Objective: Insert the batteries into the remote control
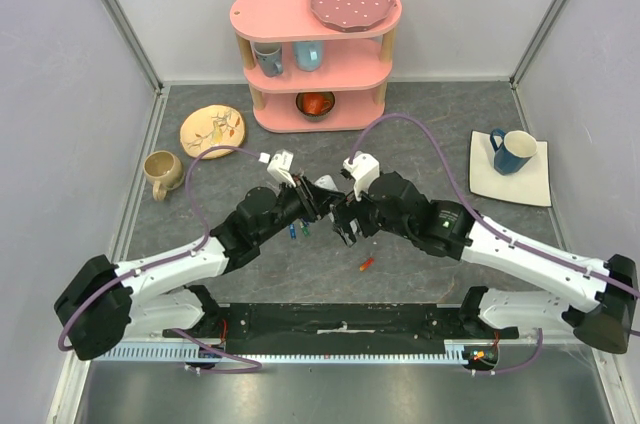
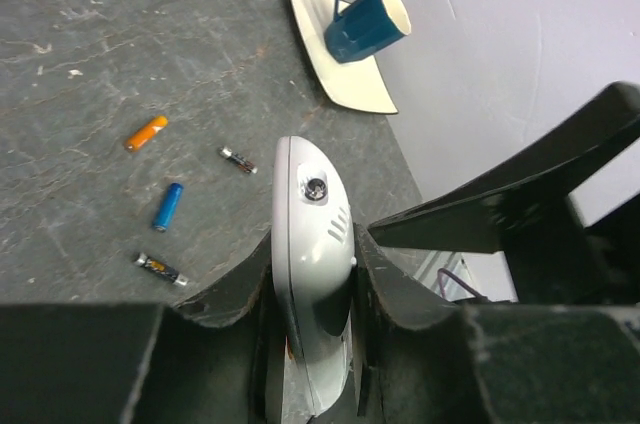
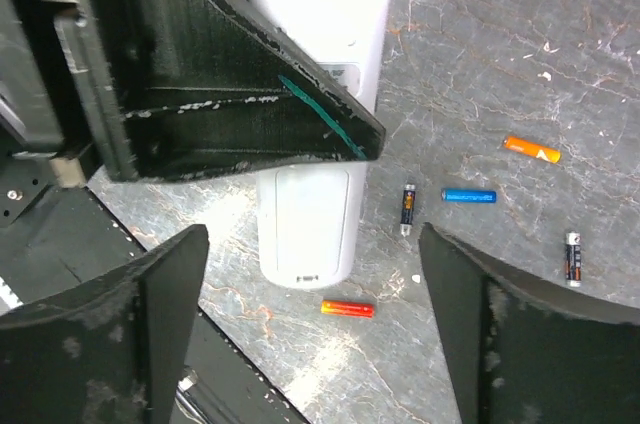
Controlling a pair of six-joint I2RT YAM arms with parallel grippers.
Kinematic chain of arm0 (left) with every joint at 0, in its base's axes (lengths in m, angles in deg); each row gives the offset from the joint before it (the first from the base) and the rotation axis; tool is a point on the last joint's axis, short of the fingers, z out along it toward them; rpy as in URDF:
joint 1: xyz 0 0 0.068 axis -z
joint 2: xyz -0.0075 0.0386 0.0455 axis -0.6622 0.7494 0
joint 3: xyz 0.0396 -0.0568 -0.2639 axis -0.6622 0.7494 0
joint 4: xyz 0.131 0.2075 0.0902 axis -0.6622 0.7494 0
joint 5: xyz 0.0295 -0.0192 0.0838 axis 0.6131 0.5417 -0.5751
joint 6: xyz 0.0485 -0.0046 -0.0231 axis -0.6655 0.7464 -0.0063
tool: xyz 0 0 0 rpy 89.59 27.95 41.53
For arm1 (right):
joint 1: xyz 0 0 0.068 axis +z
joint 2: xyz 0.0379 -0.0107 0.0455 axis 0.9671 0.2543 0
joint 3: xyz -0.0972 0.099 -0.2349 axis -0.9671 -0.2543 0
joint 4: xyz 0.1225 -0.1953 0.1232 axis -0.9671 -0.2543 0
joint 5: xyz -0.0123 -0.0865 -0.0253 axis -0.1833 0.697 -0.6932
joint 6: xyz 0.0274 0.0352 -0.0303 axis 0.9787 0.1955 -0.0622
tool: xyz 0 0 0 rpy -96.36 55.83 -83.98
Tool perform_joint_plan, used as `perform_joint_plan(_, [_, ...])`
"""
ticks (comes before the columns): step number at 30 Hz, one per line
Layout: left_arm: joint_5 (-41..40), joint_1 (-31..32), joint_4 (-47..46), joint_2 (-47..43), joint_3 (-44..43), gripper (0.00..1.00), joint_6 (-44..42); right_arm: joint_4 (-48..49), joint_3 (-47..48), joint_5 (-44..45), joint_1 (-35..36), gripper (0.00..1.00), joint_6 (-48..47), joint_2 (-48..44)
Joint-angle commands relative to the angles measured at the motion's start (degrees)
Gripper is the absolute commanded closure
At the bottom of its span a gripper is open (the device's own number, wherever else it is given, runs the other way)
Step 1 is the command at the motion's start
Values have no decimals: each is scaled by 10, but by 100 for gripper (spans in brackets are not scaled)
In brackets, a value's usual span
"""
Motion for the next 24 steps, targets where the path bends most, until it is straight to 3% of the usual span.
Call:
perform_joint_plan(1, [-60, -1, -37, -33, 10, 98, -34, -1, 16, -7, 2, 2, 8, -42])
perform_joint_plan(5, [-92, -2, -58, -53, 26, 98, -62, -19, 26, -9, 2, 2, 26, -66])
perform_joint_plan(9, [-101, -2, -78, -71, 41, 98, -101, 10, -22, 17, 1, 2, 100, -99])
perform_joint_plan(12, [-113, -2, -169, -92, 95, 98, -121, 48, -68, 56, -1, 2, 166, -126])
perform_joint_plan(14, [-132, -2, -286, -93, 155, 98, -134, 66, -87, 95, 0, 2, 235, -140])
perform_joint_plan(16, [-156, -2, -324, -88, 182, 98, -142, 103, -129, 129, -1, 2, 275, -169])
perform_joint_plan(19, [-175, -1, -327, -85, 206, 98, -149, 209, -222, 165, -1, 8, 332, -236])
perform_joint_plan(22, [-178, -1, -305, -95, 215, 98, -139, 276, -284, 168, -1, 10, 319, -284])
perform_joint_plan(23, [-179, -1, -281, -102, 202, 98, -129, 275, -287, 168, -1, 10, 301, -288])
perform_joint_plan(24, [-182, -1, -196, -110, 191, 98, -103, 275, -288, 161, -1, 9, 291, -288])
